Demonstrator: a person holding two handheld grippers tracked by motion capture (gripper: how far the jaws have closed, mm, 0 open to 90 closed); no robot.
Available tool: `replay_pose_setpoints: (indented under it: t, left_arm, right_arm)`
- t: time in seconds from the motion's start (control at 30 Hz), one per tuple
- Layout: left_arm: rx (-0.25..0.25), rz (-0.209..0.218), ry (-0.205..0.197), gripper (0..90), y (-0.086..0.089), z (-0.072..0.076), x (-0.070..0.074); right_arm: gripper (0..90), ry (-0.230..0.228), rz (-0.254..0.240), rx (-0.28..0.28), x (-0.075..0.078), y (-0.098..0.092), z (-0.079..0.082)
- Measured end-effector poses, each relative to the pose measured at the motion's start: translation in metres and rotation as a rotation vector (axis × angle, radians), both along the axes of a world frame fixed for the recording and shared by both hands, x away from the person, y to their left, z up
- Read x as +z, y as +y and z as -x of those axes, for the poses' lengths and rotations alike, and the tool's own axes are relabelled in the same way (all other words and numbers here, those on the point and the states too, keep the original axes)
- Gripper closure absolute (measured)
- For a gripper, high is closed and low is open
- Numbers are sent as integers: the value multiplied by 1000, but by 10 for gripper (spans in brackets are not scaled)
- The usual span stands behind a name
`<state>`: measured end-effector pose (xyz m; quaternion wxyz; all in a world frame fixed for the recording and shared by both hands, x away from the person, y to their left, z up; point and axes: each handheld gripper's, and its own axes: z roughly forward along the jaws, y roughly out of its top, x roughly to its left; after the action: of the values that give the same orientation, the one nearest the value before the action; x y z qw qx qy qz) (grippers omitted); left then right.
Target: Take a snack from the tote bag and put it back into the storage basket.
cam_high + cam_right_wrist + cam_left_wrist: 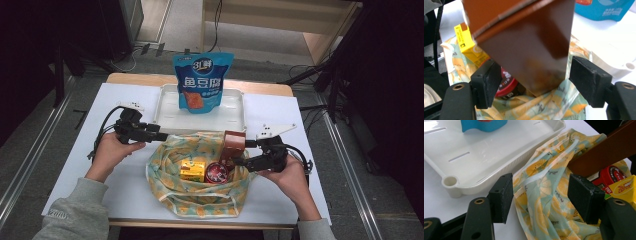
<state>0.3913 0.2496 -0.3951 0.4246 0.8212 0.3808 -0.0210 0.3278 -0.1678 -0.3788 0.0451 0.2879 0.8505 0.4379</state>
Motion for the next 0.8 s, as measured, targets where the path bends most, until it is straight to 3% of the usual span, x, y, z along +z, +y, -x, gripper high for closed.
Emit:
replay_pose_setpoints:
  t: [0.4, 0.8]
  left_arm:
    - [-5, -4, 3, 380, 0, -1, -1]
    - [-5, -4, -3, 380, 0, -1, -1]
  right_arm:
    - [255, -22, 15, 10, 9, 13, -6]
    - [234, -38, 0, 39, 23, 25, -9]
